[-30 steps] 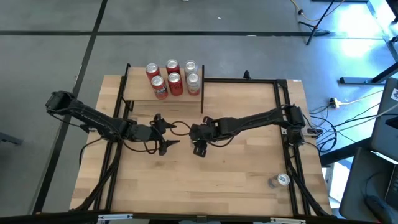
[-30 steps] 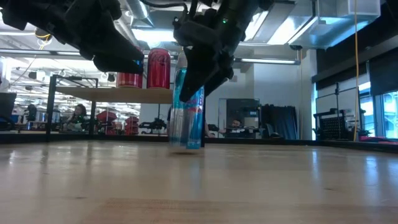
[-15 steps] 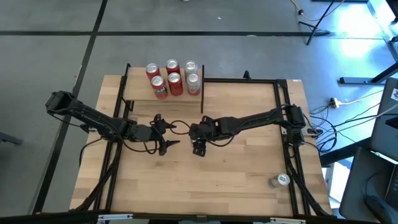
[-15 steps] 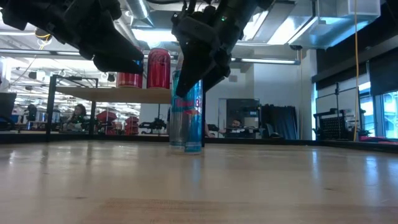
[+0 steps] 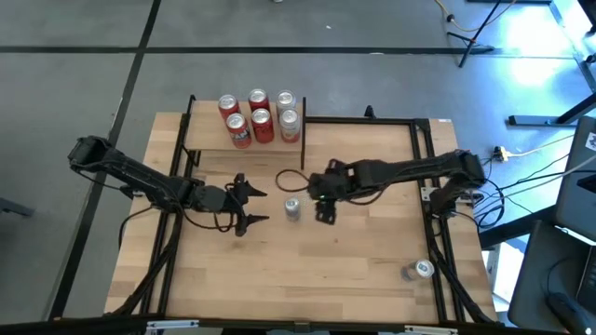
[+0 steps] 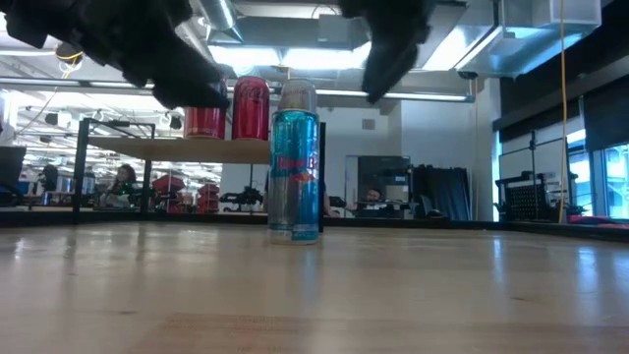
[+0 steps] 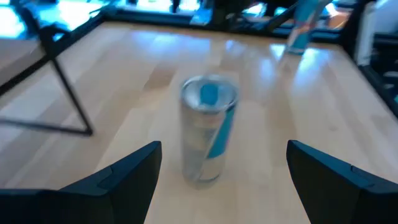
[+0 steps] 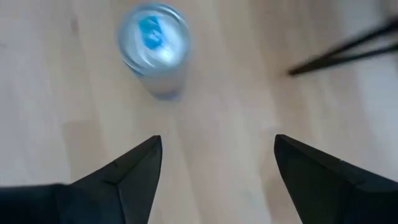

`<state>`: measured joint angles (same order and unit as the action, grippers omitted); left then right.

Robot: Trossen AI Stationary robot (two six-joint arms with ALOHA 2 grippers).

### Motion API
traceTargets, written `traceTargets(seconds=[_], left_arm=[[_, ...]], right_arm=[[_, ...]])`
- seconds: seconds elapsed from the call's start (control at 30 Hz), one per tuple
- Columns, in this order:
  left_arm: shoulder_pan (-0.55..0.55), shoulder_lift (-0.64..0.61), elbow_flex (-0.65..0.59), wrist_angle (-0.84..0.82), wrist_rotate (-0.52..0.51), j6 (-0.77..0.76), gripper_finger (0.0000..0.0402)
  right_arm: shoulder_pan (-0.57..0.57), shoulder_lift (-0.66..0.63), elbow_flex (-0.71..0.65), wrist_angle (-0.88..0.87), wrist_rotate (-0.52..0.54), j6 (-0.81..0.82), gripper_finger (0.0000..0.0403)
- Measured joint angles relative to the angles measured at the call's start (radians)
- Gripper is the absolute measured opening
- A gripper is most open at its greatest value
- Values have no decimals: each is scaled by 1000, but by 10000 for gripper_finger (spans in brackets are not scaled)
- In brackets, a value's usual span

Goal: Place canned beverage on shelf
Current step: Put the top blue soda can on the shelf

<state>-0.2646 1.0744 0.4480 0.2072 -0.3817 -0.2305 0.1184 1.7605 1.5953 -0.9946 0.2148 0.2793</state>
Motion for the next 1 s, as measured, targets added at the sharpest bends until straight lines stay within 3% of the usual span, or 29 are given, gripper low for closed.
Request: traceTargets(seconds=[0.17, 0.37, 0.53, 0.67, 1.0], left_arm=[[0, 48, 0, 135, 61, 99, 318], [49, 152, 5, 307, 117, 170, 318], [150, 227, 65, 319, 198, 189, 318], [208, 302, 124, 320, 321, 188, 318], [232, 412, 171, 318, 302, 214, 318]], right_arm=[[0, -137, -198, 128, 37, 1, 296], [0, -301, -562, 466, 39, -15, 296], [-1, -365, -806, 786, 38, -23, 296], [-1, -367, -901, 931, 36, -39, 296], [-1, -367, -954, 1036, 36, -47, 296]])
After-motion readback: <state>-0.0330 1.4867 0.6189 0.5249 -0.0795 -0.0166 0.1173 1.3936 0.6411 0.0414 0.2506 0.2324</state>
